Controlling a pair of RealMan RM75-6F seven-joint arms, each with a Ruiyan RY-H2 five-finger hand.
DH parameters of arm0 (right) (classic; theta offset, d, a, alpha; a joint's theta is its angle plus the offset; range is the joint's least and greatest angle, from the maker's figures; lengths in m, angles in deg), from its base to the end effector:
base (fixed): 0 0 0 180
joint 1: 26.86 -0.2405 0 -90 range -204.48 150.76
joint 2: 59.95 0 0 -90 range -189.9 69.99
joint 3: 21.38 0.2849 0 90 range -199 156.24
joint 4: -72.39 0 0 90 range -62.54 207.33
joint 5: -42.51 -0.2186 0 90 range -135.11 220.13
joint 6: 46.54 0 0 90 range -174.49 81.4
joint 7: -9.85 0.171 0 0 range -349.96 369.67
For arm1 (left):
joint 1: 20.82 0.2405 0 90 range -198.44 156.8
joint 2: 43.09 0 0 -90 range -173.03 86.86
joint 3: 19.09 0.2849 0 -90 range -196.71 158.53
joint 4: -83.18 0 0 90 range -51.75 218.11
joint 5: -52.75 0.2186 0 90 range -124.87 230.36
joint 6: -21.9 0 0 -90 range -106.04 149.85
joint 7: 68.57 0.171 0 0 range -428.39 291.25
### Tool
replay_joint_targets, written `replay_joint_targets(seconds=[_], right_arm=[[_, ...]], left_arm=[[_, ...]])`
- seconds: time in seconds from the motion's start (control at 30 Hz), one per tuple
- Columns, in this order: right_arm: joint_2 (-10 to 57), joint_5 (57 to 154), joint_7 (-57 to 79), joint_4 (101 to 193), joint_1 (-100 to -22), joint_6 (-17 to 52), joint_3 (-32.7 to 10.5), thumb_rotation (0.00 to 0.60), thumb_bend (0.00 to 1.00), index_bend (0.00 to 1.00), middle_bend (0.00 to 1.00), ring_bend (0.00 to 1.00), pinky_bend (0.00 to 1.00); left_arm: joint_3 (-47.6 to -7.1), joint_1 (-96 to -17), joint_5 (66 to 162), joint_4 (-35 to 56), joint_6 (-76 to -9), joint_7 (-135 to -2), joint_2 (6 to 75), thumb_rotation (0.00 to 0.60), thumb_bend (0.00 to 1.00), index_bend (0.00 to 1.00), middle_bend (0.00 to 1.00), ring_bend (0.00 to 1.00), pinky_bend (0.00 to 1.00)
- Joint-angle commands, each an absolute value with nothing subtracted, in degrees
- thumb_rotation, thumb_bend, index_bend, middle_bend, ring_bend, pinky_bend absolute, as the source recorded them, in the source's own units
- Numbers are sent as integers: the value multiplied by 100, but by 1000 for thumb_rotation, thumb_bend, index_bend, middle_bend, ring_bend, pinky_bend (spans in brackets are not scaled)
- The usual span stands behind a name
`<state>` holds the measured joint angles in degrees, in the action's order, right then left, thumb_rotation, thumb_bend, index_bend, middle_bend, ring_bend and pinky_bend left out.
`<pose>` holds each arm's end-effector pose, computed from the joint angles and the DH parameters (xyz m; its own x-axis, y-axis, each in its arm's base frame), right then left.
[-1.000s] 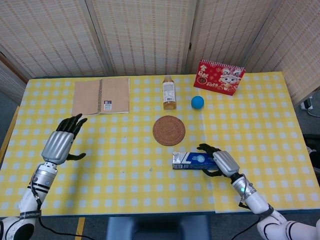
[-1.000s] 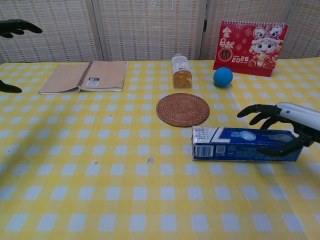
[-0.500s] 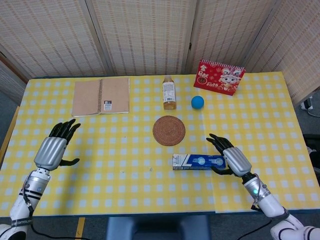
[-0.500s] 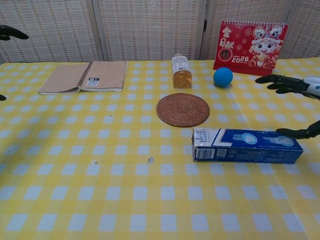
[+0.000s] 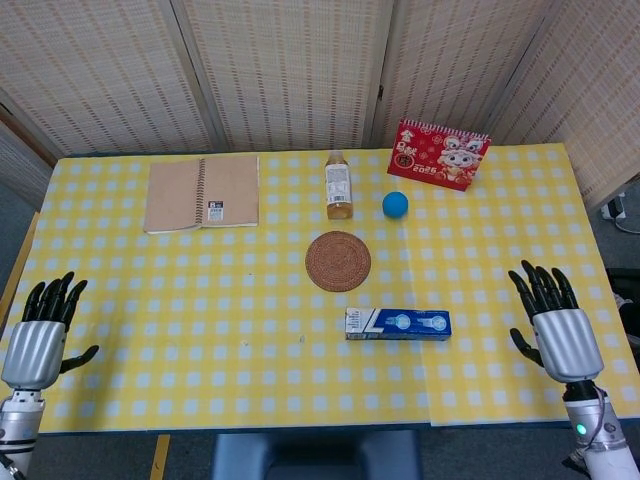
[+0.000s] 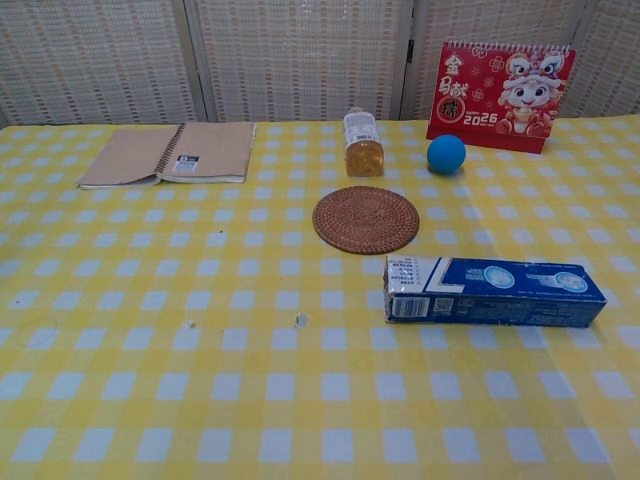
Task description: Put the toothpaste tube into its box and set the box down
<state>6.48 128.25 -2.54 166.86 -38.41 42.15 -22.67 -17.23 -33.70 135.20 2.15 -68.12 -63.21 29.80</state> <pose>-0.3073 -0.2316 0.1449 0.5213 0.0448 0.8522 -0.8457 -0.1069 0.5229 -0.3441 0.2454 0.1328 0.5172 -0.0738 0.8527 0.8503 -0.0685 -0.5217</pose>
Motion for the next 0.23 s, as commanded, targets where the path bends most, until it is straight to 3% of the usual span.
replay_joint_targets(seconds=[0.03, 0.23], right_arm=[[654, 12813, 171, 16531, -3509, 4262, -2329, 600, 340, 0, 0, 0, 0], [693, 12850, 102, 16527, -3485, 4185, -2250, 600, 340, 0, 0, 0, 0]], left_arm=[[-1652, -3236, 13853, 99, -7011, -6338, 2948, 600, 160, 0, 11, 0, 6], [-1695, -3123, 13784, -67, -6884, -6414, 2792, 600, 160, 0, 11, 0, 8]])
